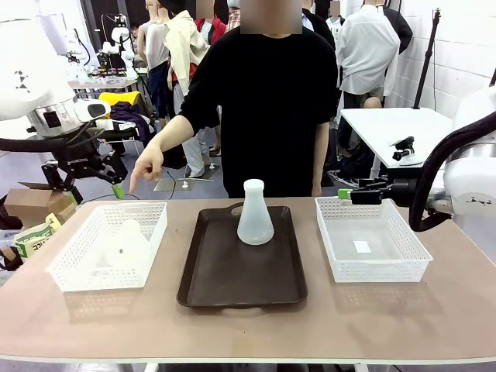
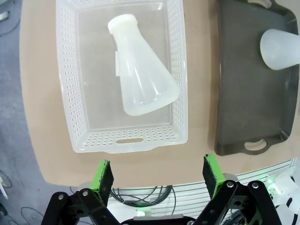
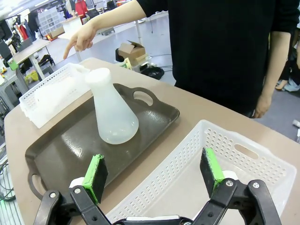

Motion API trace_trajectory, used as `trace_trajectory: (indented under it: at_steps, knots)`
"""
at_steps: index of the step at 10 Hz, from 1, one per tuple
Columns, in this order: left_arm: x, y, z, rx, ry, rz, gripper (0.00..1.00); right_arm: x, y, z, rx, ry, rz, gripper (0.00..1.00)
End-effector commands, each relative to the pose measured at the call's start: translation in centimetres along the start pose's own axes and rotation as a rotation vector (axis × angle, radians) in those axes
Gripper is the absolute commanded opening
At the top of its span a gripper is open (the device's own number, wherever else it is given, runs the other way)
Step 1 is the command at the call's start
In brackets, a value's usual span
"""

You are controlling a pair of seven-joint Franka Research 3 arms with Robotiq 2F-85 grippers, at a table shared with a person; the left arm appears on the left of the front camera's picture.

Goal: Prepare the laboratory tools.
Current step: Pick up the Big flask that the person points to.

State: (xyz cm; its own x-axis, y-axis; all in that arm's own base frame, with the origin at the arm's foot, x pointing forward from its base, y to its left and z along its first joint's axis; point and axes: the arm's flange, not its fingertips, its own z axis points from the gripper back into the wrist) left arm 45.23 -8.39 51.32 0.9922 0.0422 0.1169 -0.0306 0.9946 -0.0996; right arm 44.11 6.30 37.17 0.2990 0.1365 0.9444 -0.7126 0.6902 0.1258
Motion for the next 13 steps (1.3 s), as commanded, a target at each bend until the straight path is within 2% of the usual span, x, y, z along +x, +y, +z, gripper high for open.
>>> trace_trajectory:
  at_steps: [1,2,3,4,5,9,13]
  knots:
    - [0.6,-0.8,-1.8,-0.009,-0.095,0.207,1.0,-0.1,0.2,0.2,-0.008,0.007,-0.008,1.0]
    - [2.3,-0.9,-3.1,-0.023,-0.191,0.359,1.0,-0.1,0.2,0.2,-0.008,0.007,-0.008,1.0]
    - [4.1,-1.0,-4.5,-0.028,-0.25,0.428,1.0,-0.1,0.2,0.2,-0.008,0.007,-0.008,1.0]
    - [5.7,-1.1,-6.1,-0.032,-0.279,0.438,1.0,-0.1,0.2,0.2,-0.008,0.007,-0.008,1.0]
    - [6.9,-1.4,-7.6,0.035,-0.313,0.454,1.0,-0.1,0.2,0.2,-0.008,0.007,-0.008,1.0]
    - [10.4,-1.7,-12.1,0.229,-0.283,0.448,1.0,-0.1,0.2,0.2,-0.008,0.007,-0.008,1.0]
    - [12.2,-0.8,-15.1,0.189,-0.14,0.478,1.0,-0.1,0.2,0.2,-0.008,0.007,-0.008,1.0]
